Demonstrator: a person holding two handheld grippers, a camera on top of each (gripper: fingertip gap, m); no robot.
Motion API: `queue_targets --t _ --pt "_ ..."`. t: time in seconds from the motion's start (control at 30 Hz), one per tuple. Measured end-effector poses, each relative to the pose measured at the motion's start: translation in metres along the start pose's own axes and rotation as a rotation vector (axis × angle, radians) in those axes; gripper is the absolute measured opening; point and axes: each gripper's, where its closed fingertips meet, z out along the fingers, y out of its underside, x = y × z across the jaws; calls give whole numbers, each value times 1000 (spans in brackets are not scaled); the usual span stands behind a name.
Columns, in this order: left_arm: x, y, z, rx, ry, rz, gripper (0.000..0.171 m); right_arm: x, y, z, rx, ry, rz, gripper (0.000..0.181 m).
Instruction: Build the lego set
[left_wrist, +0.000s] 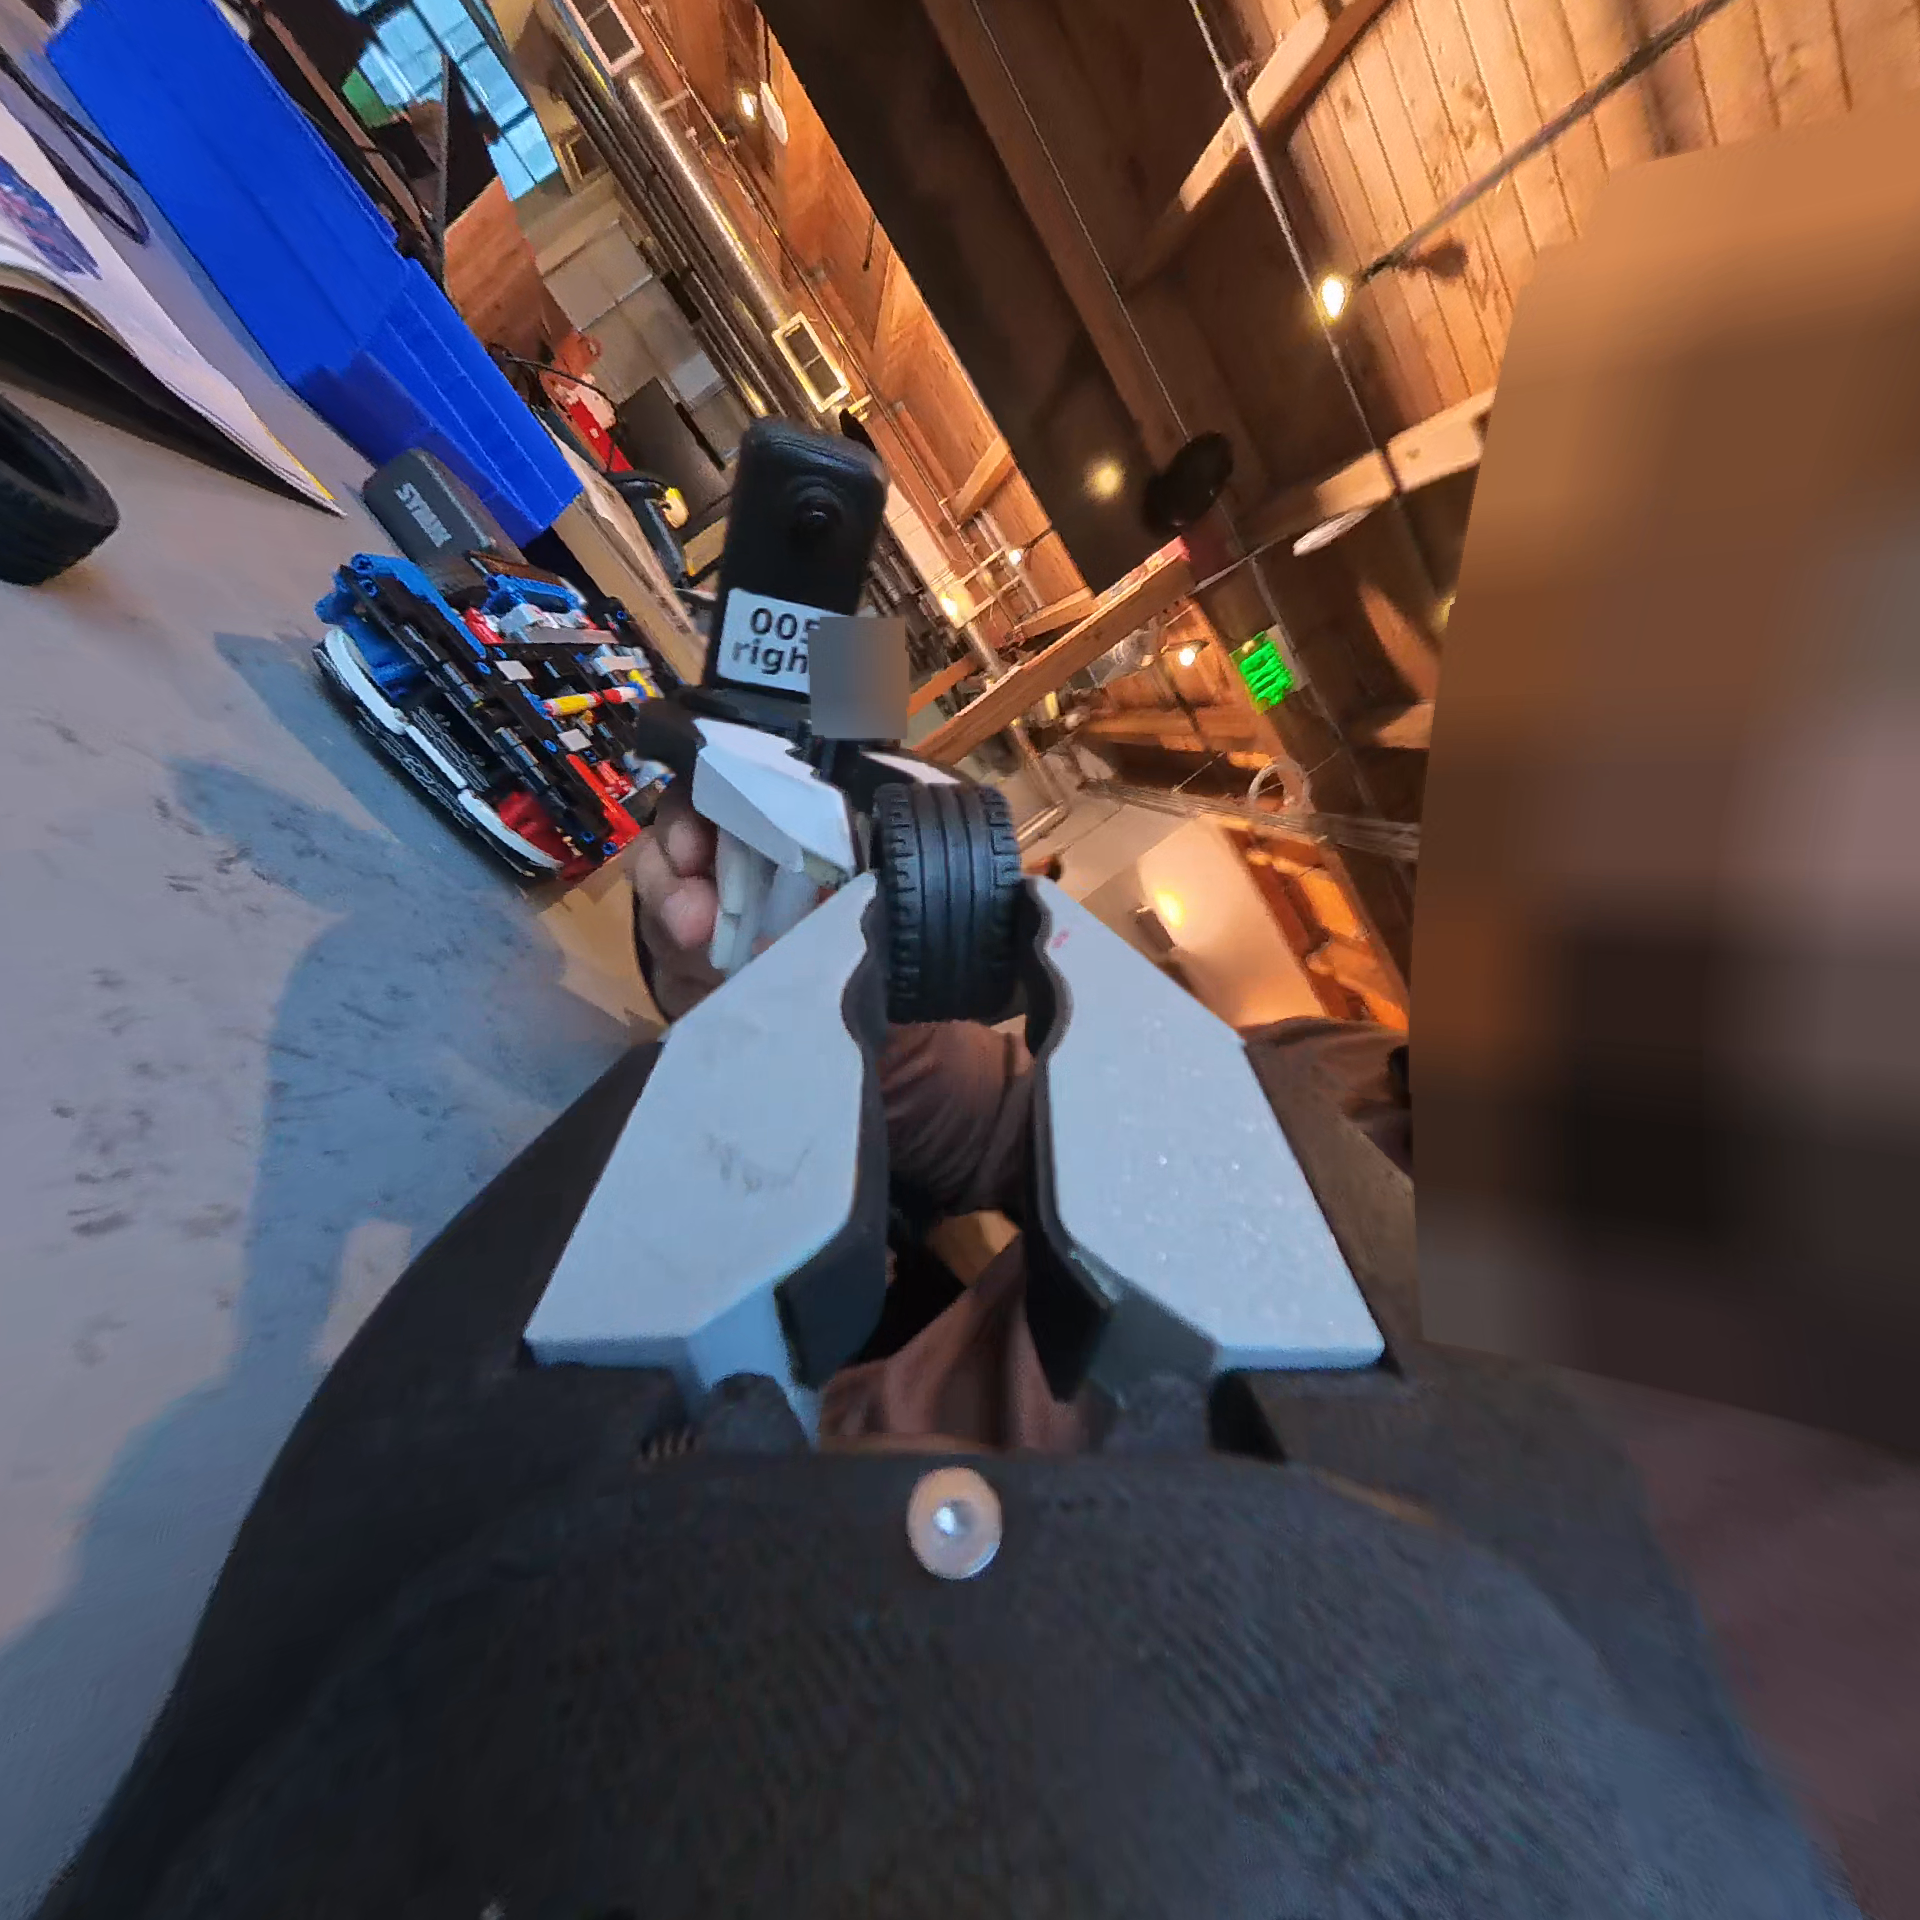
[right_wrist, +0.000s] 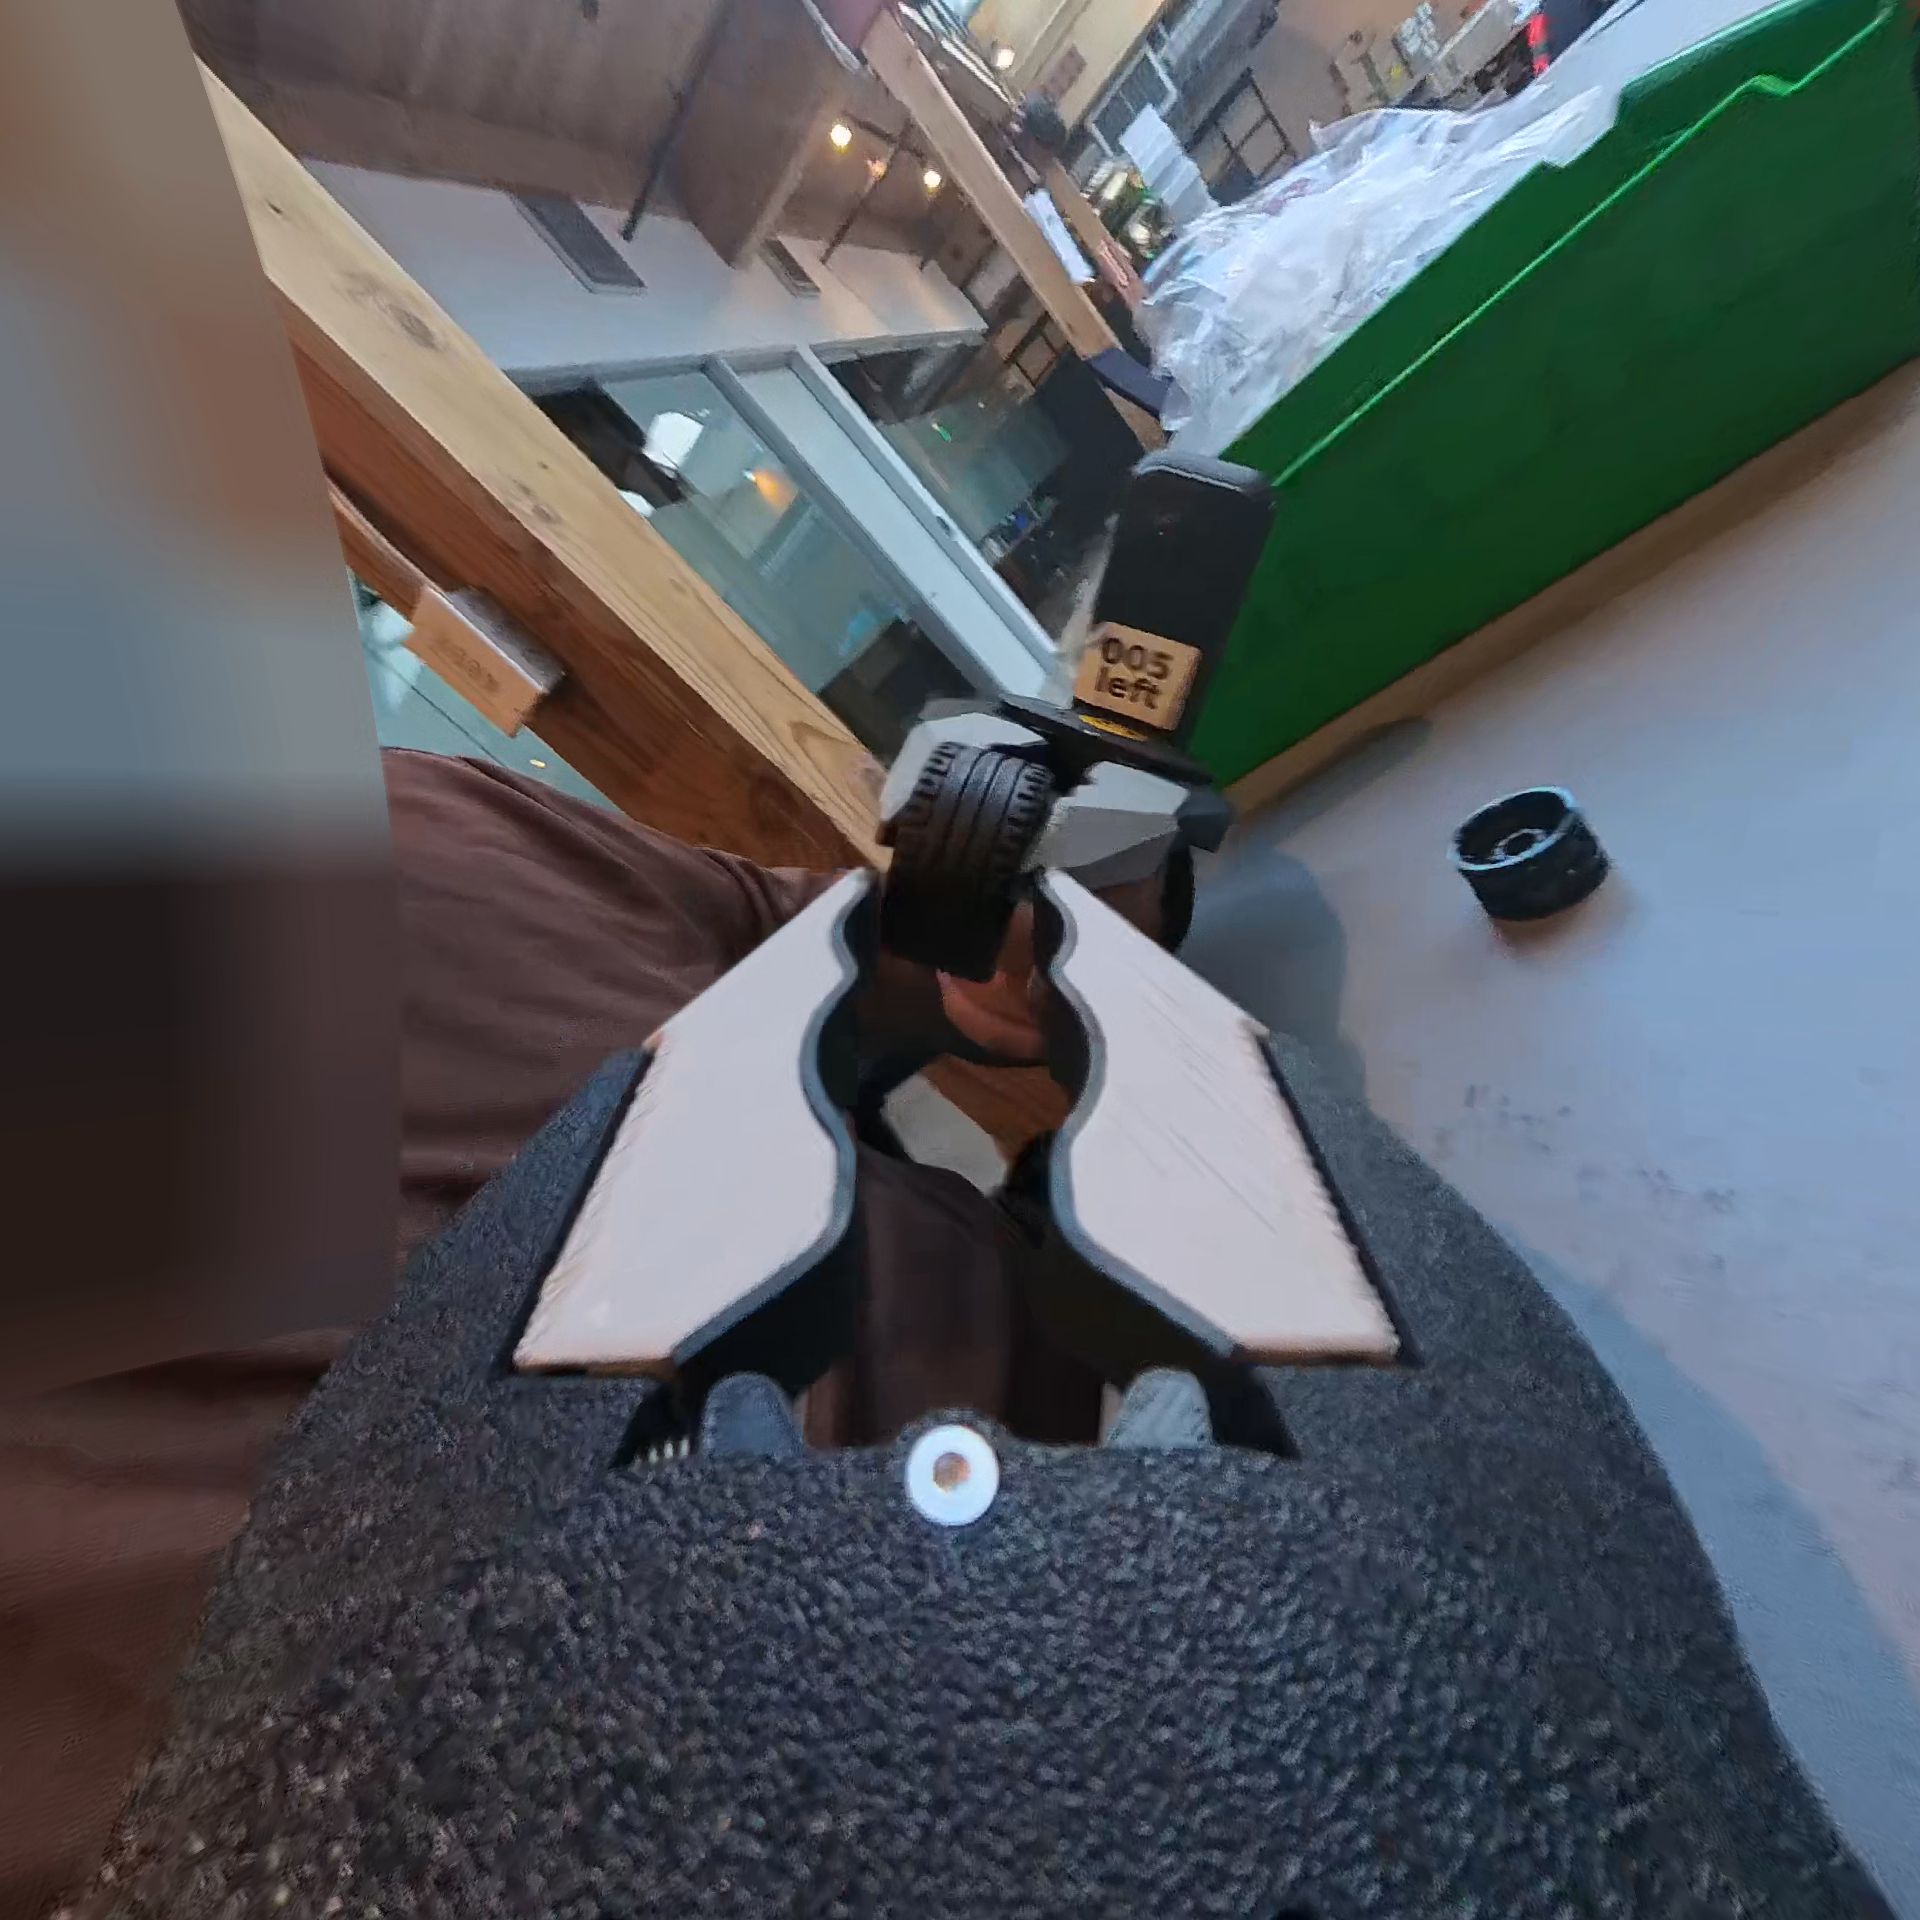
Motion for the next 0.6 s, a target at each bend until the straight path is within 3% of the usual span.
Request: queue_targets --t 0.03,0.13,0.27,0.37,0.47,0.5,0.6 --pt "-1 1 -1 -19 -29 56 20 1 1 0 -16 29 -50 20" --pt "-11 4 -9 -150 -196 303 23 5 6 -1 -106 180 -315 18" --pt "-28 -7 -39 -321 -510 683 39 19 8 -13 -316 527 -933 19" --pt "-40 2 -52 -446 -605 720 49 45 21 -28 -601 773 -1402 19" --pt "-53 18 -47 -516 -602 715 51 64 59 -27 -806 729 -1432 24" --pt "-59 23 -46 -543 -611 715 52 68 66 -29 -851 724 -1426 34" --pt "-72 39 -40 -607 -608 710 53 69 81 -34 -902 682 -1293 46"
